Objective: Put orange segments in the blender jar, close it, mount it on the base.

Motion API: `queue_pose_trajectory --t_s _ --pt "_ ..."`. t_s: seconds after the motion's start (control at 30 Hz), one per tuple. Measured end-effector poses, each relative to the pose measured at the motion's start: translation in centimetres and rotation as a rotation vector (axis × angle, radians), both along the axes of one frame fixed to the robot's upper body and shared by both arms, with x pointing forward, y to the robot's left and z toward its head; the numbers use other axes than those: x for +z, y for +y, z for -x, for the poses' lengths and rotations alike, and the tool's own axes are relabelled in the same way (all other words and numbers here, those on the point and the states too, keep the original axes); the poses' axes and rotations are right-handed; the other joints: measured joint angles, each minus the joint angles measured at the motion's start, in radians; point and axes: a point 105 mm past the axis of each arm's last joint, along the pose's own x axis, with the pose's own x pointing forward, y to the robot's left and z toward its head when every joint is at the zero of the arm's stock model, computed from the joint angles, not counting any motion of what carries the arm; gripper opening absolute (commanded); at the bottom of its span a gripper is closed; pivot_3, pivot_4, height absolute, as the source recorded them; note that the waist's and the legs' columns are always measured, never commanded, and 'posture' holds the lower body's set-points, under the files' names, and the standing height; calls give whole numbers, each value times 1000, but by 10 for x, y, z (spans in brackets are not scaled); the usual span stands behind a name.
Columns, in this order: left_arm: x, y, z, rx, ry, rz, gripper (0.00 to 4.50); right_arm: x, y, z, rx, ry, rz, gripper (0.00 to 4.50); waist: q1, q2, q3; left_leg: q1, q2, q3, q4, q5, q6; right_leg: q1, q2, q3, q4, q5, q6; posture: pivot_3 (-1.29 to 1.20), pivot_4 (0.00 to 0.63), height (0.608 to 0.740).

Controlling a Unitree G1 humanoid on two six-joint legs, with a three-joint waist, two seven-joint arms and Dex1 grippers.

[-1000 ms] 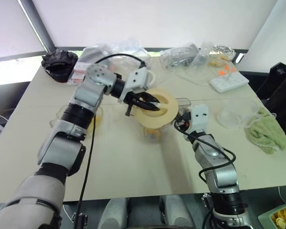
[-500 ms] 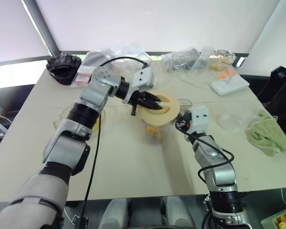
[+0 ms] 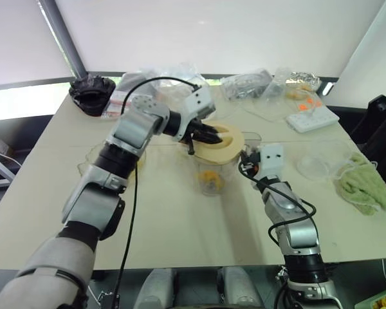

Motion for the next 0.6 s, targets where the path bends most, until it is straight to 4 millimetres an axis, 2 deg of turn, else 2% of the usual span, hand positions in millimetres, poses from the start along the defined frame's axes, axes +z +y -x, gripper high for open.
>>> queue_pose_trajectory --t_s 0.13,0.33,0.4,0.6 --pt "2 0 1 3 -5 -2 262 1 0 0 2 -6 -1 905 -3 0 0 0 0 0 -8 0 0 0 -3 -1 -7 0 0 0 150 740" --pt "5 9 -8 80 -37 24 3311 8 6 0 27 -54 4 905 -5 1 0 -3 -3 0 -15 2 3 -6 -1 -3 -10 0 1 0 150 740" --pt "8 15 -12 116 -59 25 4160 11 8 -1 35 -68 13 905 -5 1 0 -3 -4 1 -16 2 3 -6 -2 -3 -10 1 0 0 150 740" --pt "12 17 -9 130 -51 102 4160 15 9 0 51 -91 18 905 -8 -1 1 -16 -4 1 -15 2 3 -15 -1 -3 -6 4 3 0 150 740"
